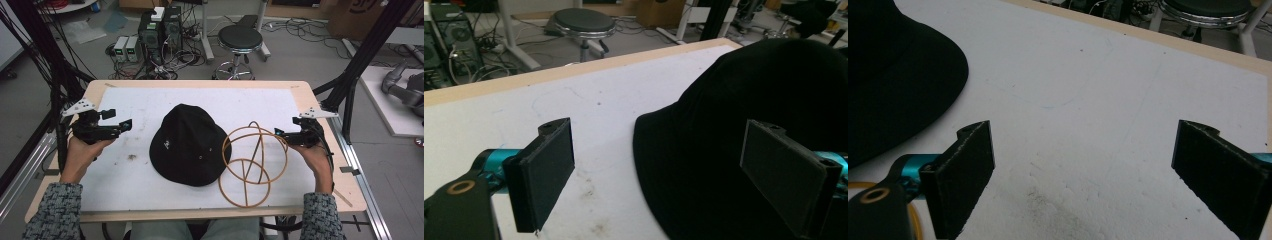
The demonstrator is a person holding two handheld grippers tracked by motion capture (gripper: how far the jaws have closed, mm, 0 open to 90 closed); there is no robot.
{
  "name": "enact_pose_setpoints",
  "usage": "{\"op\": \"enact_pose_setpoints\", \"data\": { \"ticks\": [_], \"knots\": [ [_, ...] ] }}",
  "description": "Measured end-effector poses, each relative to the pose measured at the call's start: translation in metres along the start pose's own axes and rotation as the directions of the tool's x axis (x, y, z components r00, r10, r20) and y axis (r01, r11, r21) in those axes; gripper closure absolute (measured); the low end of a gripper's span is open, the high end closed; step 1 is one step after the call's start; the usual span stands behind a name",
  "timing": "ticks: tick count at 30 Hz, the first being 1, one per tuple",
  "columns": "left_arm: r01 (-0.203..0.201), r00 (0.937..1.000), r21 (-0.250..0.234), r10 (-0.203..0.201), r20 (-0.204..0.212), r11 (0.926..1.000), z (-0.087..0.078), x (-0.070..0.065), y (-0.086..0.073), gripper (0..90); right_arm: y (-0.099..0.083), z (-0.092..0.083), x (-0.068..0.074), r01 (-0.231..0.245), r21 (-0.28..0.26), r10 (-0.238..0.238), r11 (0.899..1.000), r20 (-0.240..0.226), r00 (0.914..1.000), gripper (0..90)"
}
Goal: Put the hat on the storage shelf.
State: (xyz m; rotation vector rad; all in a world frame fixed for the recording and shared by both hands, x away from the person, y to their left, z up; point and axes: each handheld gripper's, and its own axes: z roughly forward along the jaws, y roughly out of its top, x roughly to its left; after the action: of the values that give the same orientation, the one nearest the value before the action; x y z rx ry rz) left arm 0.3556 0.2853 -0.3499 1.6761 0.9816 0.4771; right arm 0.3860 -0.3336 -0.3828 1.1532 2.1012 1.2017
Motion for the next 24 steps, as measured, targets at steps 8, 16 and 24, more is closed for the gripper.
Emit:
{"op": "enact_pose_setpoints", "data": {
  "ticks": [8, 16, 24],
  "knots": [
    [-0.026, 0.9966, 0.025, 0.024, 0.079, 0.9994, 0.004, -0.004, 0.021, 14.2, -0.003, -0.004, 0.0, 0.002, 0.004, -0.002, 1.0, 0.006, 1.0, 9.7],
    [-0.061, 0.993, 0.032, 0.057, 0.104, 0.9976, 0.015, -0.014, 0.056, 13.9, -0.003, -0.004, 0.004, 0.014, 0.016, -0.014, 1.0, 0.002, 0.9999, 9.7],
    [-0.17, 0.9724, 0.034, 0.162, 0.168, 0.9849, 0.035, -0.034, 0.077, 13.6, -0.004, -0.004, 0.005, 0.025, 0.024, -0.025, 0.999, 0.001, 0.9997, 9.8]
  ]
}}
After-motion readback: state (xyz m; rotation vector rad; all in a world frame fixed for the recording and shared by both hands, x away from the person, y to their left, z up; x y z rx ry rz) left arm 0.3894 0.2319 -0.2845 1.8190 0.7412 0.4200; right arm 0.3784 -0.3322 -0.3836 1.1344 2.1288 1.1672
